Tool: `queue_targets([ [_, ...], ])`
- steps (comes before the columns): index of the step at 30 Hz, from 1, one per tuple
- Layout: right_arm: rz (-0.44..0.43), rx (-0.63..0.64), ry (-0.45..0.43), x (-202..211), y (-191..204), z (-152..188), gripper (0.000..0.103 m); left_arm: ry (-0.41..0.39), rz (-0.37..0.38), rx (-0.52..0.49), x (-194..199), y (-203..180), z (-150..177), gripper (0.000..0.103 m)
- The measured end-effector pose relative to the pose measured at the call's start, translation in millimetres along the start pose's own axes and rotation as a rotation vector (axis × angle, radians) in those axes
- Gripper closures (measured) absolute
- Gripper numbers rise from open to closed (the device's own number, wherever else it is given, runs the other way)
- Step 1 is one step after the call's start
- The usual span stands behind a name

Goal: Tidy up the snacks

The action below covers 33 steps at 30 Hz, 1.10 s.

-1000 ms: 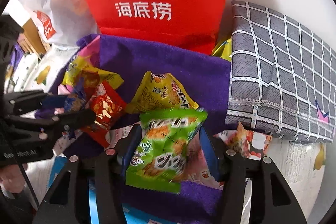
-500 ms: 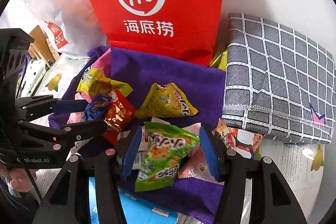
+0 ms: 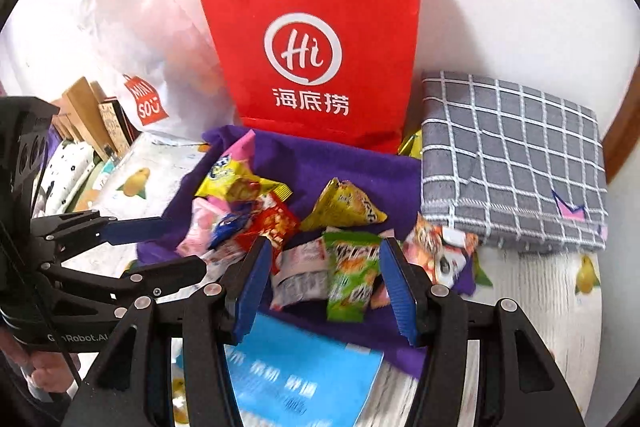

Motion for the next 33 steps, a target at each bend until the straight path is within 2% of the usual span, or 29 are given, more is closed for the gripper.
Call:
queue_targets([
  [6, 0.028, -0.068, -0.055, 49.0, -0.8, 19.9, 0.046, -0.072, -0.068, -0.046, 49.5, -20.7, 19.9, 0.028],
  [11, 0.108, -0.071, -0.091, 90.1, 3.2, 46.1, 0.046, -0.109, -0.074, -0.056, 80.2, -37.7, 38.1, 0.026],
  [14, 0.109, -0.098, -0.099, 113.4, 4.9, 65.8, 0.046, -0.136, -0.091, -0.071, 100.1, -47.7, 54.0, 0.022],
  [16, 0.114, -0.118, -0.109, 127.7, 6.4, 79.2, 0.042, -0.153, -0.11, -0.084, 110.5, -53.9, 64.3, 0.02],
  [17, 0.124, -0.124, -0.117, 135.1, 7.3, 86.6, 0.033, -0.16, -0.119, -0.087, 114.4, -55.9, 68.7, 0.019],
  [21, 0.172, -0.086, -0.179, 157.6, 17.8, 110.4, 0.021, -0.189, -0.16, -0.094, 132.6, -62.8, 89.4, 0.016],
  [26, 0.173, -0.084, -0.218, 178.7, 27.7, 137.2, 0.016, -0.212, -0.204, -0.082, 148.6, -67.0, 111.8, 0.015],
  [33, 0.206, -0.113, -0.256, 203.3, 29.1, 161.9, 0.011, -0.26, -0.216, -0.066, 170.2, -74.7, 134.7, 0.015],
])
Point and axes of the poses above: each gripper's, at about its wrist camera, not at the fingertips, and x roughly against the way its jaws point, y to its left, z to its underside, the point moved 4 cm from there along -x, roughly the way its jaws point, and after that the axes turned 12 degrees about -x, right-handed, at the moved point
